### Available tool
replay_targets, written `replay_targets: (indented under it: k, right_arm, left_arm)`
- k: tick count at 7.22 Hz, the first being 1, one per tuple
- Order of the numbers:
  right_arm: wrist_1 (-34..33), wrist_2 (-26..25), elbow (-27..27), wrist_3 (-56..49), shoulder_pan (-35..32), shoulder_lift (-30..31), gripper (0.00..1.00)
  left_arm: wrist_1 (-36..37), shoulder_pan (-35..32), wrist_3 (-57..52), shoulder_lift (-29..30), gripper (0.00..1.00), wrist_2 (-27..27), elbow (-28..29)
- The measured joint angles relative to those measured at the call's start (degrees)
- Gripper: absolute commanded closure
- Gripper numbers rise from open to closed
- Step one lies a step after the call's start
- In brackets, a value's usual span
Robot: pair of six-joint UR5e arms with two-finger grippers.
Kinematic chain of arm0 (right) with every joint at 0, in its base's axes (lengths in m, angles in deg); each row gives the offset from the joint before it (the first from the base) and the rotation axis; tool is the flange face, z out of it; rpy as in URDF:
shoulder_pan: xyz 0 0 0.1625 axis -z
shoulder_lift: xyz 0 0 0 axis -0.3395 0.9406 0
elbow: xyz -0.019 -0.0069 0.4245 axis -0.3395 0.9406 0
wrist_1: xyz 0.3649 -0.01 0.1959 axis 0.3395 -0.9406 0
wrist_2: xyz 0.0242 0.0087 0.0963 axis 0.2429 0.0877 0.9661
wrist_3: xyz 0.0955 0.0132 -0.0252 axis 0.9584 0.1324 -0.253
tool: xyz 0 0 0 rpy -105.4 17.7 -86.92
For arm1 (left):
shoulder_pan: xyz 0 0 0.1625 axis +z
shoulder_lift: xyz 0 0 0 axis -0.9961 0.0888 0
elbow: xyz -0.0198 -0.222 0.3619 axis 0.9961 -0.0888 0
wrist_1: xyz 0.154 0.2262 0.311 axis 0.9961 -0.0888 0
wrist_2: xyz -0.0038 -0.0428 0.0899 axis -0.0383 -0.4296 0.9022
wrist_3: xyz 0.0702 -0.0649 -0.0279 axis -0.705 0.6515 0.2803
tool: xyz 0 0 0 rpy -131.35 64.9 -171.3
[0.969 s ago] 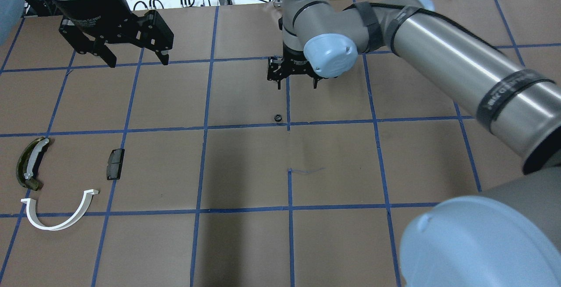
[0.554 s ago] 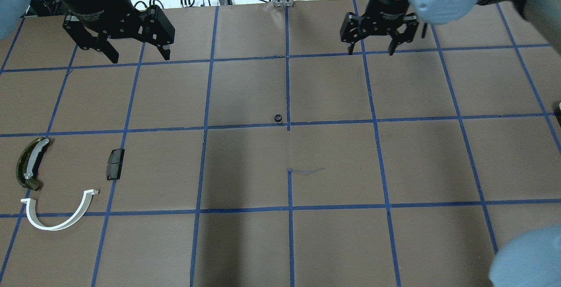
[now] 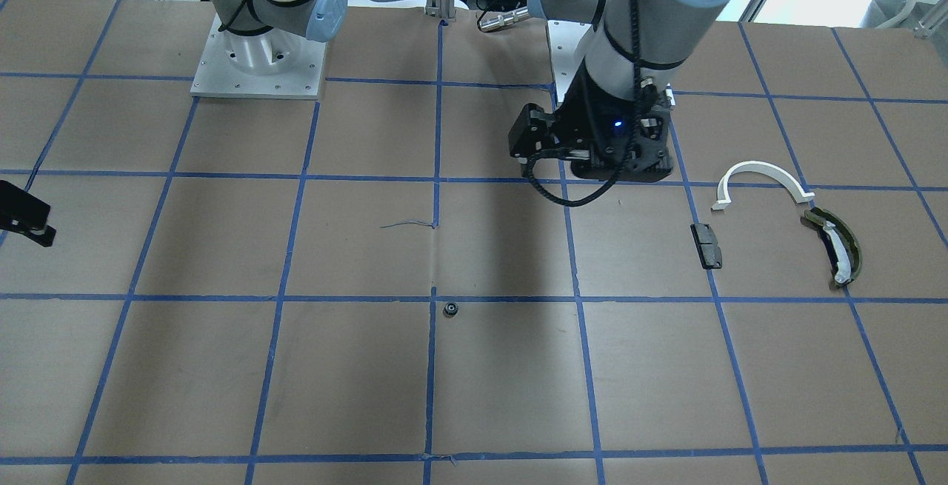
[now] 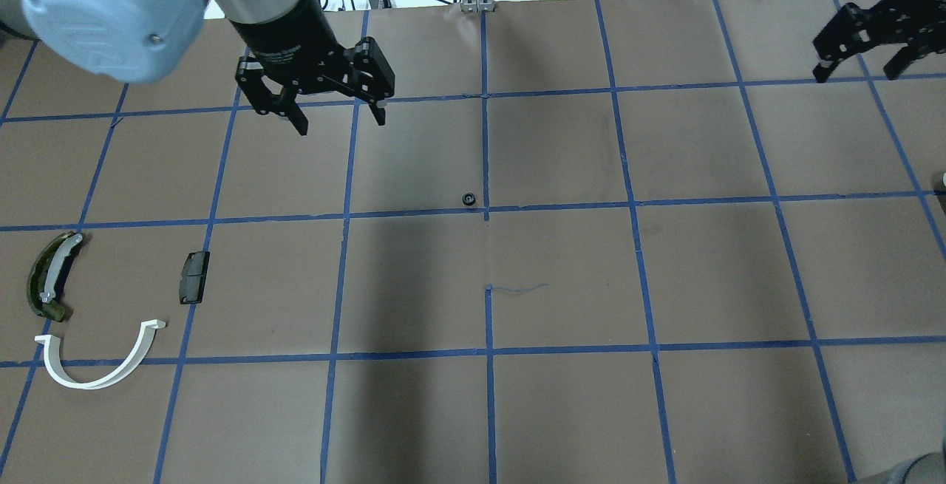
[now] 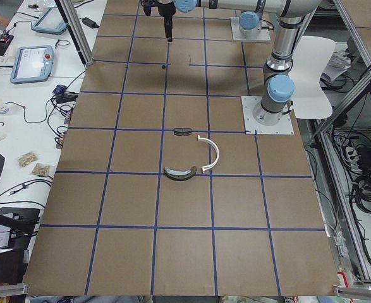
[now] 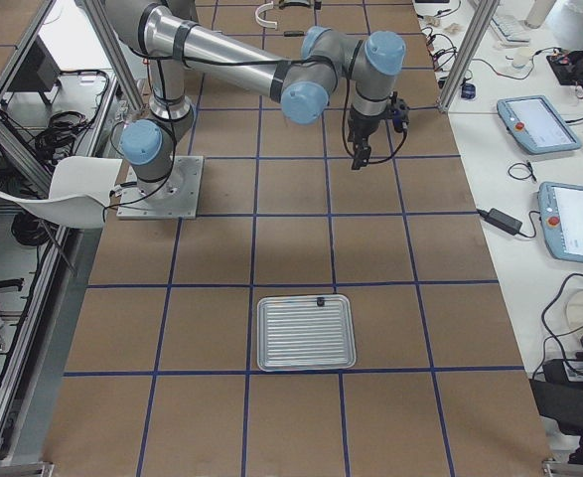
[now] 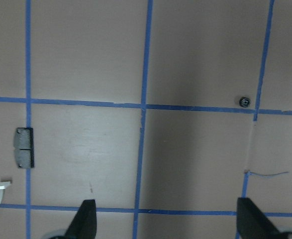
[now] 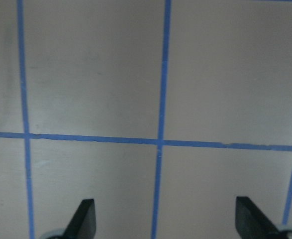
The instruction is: Place bearing gear from tray to pile
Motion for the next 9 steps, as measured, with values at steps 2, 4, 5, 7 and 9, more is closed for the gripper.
replay_targets:
  k: [2, 4, 5, 7, 9]
  right_arm:
    - [-4.19, -3.45, -0.1, -13.57, 7.87, -4.48, 0.0]
    - [-12.51, -4.27, -0.08, -27.3, 15.82, -11.87, 0.0]
    - [-16.07, -4.42, -0.07, -33.8, 18.4, -15.59, 0.0]
    - [-20.13, -4.62, -0.16, -47.02, 20.94, -19.77, 0.0]
    - [-21.52, -4.61, -0.65, -67.71, 21.32, -20.57, 0.0]
  left_arm:
    - [12.98, -5.05, 7.8, 5.32, 0.0, 0.74, -5.27]
    - [22.09, -8.28, 12.08, 10.35, 0.0, 5.87, -10.25]
    - [25.7, -9.81, 14.97, 12.63, 0.0, 6.92, -11.14]
    - [31.39, -11.21, 18.76, 16.59, 0.0, 6.81, -11.53]
    - [33.55, -11.43, 18.82, 19.28, 0.02, 4.53, -11.24]
